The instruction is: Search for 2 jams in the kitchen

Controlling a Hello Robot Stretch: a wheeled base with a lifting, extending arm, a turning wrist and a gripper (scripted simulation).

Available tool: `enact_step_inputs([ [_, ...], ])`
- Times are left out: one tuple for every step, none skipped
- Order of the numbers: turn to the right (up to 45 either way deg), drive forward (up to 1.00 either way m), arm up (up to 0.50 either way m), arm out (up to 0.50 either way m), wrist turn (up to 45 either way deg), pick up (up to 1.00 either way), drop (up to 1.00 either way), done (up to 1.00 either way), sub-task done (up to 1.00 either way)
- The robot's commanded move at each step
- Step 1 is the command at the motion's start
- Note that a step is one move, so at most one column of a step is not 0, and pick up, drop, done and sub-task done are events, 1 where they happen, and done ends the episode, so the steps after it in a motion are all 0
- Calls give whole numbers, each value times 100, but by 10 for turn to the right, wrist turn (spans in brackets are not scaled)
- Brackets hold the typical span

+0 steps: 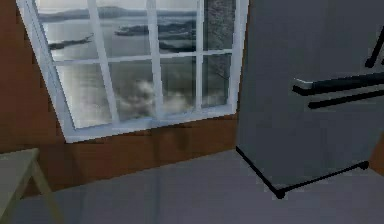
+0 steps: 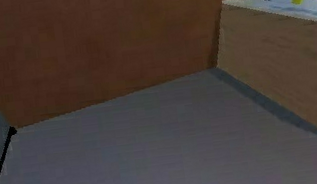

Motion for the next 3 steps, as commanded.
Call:
enact_step_inputs([
  [-150,0,0,0,0,0,0,0,0],
  [0,55,0,0,0,0,0,0,0],
  [-450,0,0,0,0,0,0,0,0],
])
